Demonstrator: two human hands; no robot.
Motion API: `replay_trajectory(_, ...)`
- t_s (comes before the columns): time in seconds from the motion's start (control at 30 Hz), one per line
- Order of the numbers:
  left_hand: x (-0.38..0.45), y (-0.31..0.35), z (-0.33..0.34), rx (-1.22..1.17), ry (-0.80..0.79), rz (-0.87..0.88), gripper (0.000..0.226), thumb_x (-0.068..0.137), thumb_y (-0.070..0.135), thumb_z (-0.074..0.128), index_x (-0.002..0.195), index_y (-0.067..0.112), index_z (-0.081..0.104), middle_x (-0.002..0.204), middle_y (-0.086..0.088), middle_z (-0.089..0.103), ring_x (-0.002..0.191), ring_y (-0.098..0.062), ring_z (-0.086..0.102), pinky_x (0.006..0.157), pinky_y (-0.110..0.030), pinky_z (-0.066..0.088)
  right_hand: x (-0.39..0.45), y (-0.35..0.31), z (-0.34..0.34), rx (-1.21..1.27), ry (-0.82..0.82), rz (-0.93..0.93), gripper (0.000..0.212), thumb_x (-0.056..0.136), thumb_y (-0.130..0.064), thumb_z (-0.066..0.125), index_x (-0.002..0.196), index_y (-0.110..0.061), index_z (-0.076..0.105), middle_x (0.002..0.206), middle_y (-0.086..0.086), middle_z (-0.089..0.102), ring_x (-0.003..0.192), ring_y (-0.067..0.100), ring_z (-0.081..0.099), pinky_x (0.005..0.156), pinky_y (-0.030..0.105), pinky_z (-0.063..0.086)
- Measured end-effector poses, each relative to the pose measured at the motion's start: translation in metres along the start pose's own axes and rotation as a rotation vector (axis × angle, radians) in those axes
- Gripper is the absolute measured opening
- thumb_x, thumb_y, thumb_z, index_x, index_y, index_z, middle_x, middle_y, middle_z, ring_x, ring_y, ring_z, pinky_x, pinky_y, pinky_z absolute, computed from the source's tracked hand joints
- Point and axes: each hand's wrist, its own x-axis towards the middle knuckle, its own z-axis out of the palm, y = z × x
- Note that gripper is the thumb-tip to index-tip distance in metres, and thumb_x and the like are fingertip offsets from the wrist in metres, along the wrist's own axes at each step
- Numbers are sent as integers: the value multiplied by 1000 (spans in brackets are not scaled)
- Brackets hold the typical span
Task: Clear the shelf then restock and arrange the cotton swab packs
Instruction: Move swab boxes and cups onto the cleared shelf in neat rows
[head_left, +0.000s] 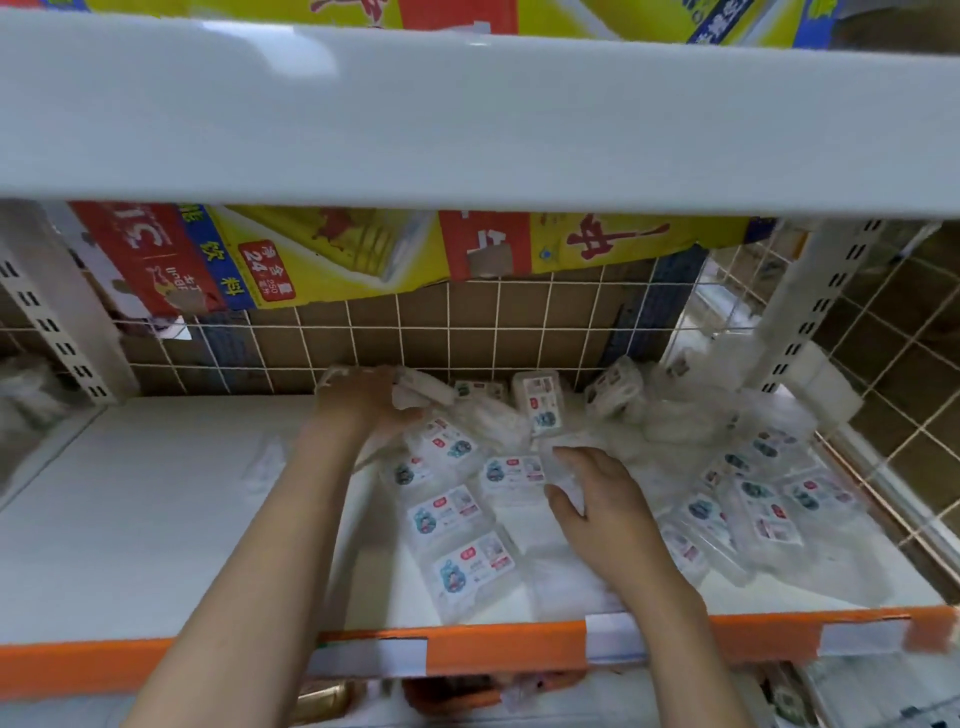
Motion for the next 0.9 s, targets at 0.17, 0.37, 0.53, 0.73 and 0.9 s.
replay_trajectory(0.17, -11, 3, 4, -157, 48, -26, 74, 82, 50, 63, 144, 20, 35, 141, -8, 47, 126, -26, 45, 95, -32, 38, 6, 5, 0, -3, -39, -64, 35, 90, -22, 59, 123, -11, 57, 120, 8, 58, 113, 27, 51, 95, 31, 38)
replay_trajectory(0.37, -43, -5, 1, -309, 277, -83, 59, 83, 37, 66, 133, 9, 50, 136, -16, 50, 122, -30, 48, 89, -28, 39, 17, 0, 1, -22, -84, -118, 39, 92, -28, 53, 129, -14, 52, 128, 7, 54, 118, 25, 46, 100, 33, 37)
replay_trajectory(0.53, -91, -15, 16, -596, 520, -173, 56, 78, 34, 74, 122, 6, 55, 122, -14, 56, 109, -29, 52, 82, -28, 37, 45, -21, 13, -15, -82, -135, 46, 91, -33, 57, 131, -13, 51, 127, 11, 53, 119, 27, 44, 97, 30, 35)
replay_trajectory(0.73, -130, -26, 28, -808, 603, -243, 62, 65, 52, 59, 112, 11, 58, 107, 0, 57, 96, -12, 49, 79, -23, 34, 68, -51, 35, 6, -172, -219, 53, 89, -46, 56, 129, -12, 52, 129, 13, 52, 122, 27, 43, 99, 32, 36)
replay_trajectory(0.9, -143, -31, 33, -802, 656, -253, 59, 68, 49, 59, 115, 14, 58, 112, 0, 59, 99, -9, 50, 83, -21, 35, 68, -65, 54, -83, -295, -176, 74, 84, -59, 55, 139, -14, 37, 133, 12, 45, 123, 29, 39, 100, 35, 36)
